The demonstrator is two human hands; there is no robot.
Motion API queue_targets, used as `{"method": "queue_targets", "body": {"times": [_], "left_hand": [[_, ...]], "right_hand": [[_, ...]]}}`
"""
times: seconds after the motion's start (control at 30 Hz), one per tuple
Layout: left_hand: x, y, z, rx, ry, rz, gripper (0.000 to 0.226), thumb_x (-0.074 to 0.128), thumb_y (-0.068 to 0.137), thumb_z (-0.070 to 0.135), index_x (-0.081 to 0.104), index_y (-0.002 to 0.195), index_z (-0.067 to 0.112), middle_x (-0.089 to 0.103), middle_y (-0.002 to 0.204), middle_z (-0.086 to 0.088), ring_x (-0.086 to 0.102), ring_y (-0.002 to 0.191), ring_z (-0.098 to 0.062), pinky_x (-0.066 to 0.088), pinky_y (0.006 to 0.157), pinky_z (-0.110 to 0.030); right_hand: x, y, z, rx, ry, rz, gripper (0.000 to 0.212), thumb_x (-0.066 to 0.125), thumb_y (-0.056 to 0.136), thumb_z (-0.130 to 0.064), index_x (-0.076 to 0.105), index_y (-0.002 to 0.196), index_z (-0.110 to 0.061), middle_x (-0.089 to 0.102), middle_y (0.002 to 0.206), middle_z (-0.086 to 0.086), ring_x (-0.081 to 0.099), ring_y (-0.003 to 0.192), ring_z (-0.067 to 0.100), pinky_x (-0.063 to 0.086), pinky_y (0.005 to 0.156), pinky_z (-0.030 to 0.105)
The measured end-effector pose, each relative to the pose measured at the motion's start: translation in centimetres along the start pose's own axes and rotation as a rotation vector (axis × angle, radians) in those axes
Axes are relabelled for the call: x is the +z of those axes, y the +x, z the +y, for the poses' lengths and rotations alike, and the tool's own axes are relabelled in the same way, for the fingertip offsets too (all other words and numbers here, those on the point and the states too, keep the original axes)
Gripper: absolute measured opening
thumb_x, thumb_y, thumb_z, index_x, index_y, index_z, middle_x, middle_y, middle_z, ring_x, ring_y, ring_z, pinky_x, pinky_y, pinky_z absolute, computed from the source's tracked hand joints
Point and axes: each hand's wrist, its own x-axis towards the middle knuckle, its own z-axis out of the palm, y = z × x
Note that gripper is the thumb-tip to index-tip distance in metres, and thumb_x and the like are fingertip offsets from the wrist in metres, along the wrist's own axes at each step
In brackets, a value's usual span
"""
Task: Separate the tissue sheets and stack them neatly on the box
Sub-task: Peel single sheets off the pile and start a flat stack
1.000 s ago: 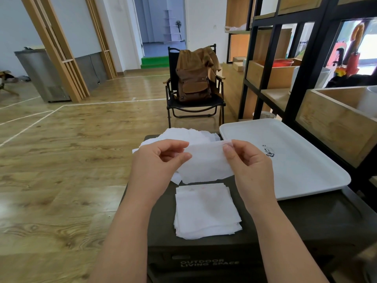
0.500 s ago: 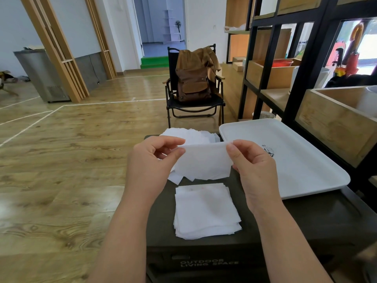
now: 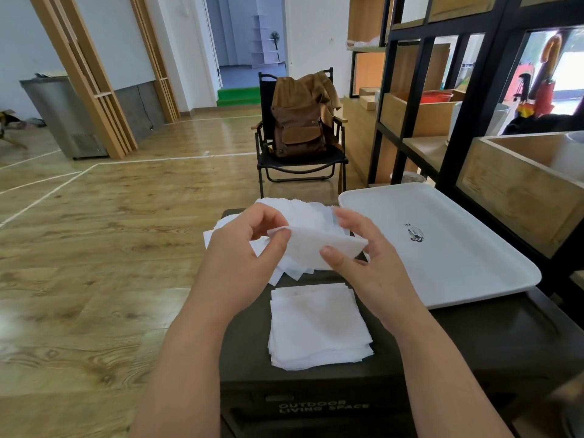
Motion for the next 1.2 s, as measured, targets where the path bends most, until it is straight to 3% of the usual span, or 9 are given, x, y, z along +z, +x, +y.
{"method": "queue_targets", "body": {"times": [0.1,0.23,0.37,0.43,0.5,0.67,0.83,0.97,1.2], "left_hand": [[-0.1,0.0,0.0,-0.018,-0.033,0.021,0.013,0.060,0.093,0.027,0.059,0.085,0.036,0.067,0.078,0.013,0.060,0.076,0.000,0.038,0.060,-0.006],[-0.4,0.0,0.1,-0.139,-0.073,-0.034,0.016,0.059,0.095,0.028,0.057,0.087,0.041,0.056,0.064,0.009,0.048,0.056,-0.003,0.036,0.049,-0.009],[-1.0,-0.2,-0.2,-0.326,0.102,-0.204,0.017,0.060,0.094,0.039,0.045,0.095,0.047,0.065,0.074,0.011,0.052,0.051,0.004,0.038,0.051,-0.016],[-1.0,-0.3,-0.2,-0.394,0.164,-0.298,0.017,0.060,0.093,0.040,0.044,0.099,0.045,0.067,0.076,0.011,0.055,0.049,0.005,0.039,0.056,-0.023],[-0.6,-0.4,-0.4,-0.454,0.207,-0.411,0.018,0.061,0.094,0.036,0.045,0.101,0.040,0.069,0.079,0.010,0.059,0.048,0.005,0.041,0.057,-0.024],[0.8,-0.5,-2.2,-0.568,0.452,-0.513,0.029,0.063,0.092,0.042,0.046,0.113,0.032,0.065,0.093,0.006,0.065,0.070,-0.006,0.042,0.059,-0.024],[1.6,1.4,-4.3,-0.237,0.479,0.032,0.037,0.065,0.092,0.032,0.048,0.124,0.026,0.062,0.114,0.004,0.057,0.100,-0.015,0.042,0.071,-0.028],[4.3,3.3,-5.6,-0.058,0.560,-0.106,0.062,0.061,0.095,0.027,0.033,0.151,0.025,0.034,0.158,0.004,0.025,0.146,-0.018,0.023,0.115,-0.034],[6.0,3.5,-6.9,0.022,0.664,-0.103,0.039,0.058,0.096,0.026,0.057,0.134,0.030,0.061,0.133,0.009,0.046,0.131,-0.014,0.019,0.099,-0.026]], "right_hand": [[-0.2,-0.3,-0.4,0.072,0.144,-0.032,0.017,0.070,0.073,-0.052,0.069,0.090,-0.051,0.068,0.100,-0.023,0.064,0.099,0.004,0.057,0.072,0.020],[-0.4,-0.6,-1.4,0.172,0.186,-0.052,0.039,0.063,0.080,-0.053,0.075,0.090,-0.017,0.073,0.096,0.006,0.068,0.095,0.025,0.055,0.089,0.049],[-0.8,-0.7,-1.3,0.341,0.109,-0.110,0.045,0.057,0.094,-0.042,0.066,0.095,0.002,0.070,0.098,0.020,0.064,0.096,0.040,0.051,0.091,0.057],[-0.8,-0.7,-0.8,0.403,0.000,-0.144,0.047,0.058,0.092,-0.039,0.056,0.078,0.006,0.064,0.077,0.021,0.062,0.075,0.042,0.059,0.074,0.046],[-0.7,-0.9,-0.3,0.431,-0.212,-0.179,0.042,0.060,0.090,-0.036,0.042,0.061,-0.012,0.042,0.055,0.003,0.049,0.050,0.017,0.045,0.054,0.024],[0.0,-1.0,1.2,0.434,-0.668,-0.148,0.028,0.060,0.089,-0.042,0.047,0.072,-0.024,0.046,0.070,-0.011,0.042,0.061,0.004,0.028,0.051,0.020],[-0.1,-0.9,1.1,0.338,-0.652,0.087,0.025,0.062,0.090,-0.042,0.048,0.107,-0.029,0.043,0.079,-0.017,0.044,0.076,0.006,0.030,0.057,0.020],[0.5,-0.9,0.8,0.337,-0.530,0.022,0.028,0.062,0.091,-0.040,0.048,0.113,-0.031,0.058,0.094,-0.007,0.055,0.091,0.010,0.037,0.064,0.021],[0.6,-0.8,0.7,0.278,-0.430,0.011,0.019,0.062,0.091,-0.035,0.047,0.102,-0.036,0.056,0.069,-0.010,0.054,0.067,0.002,0.031,0.054,0.011]]}}
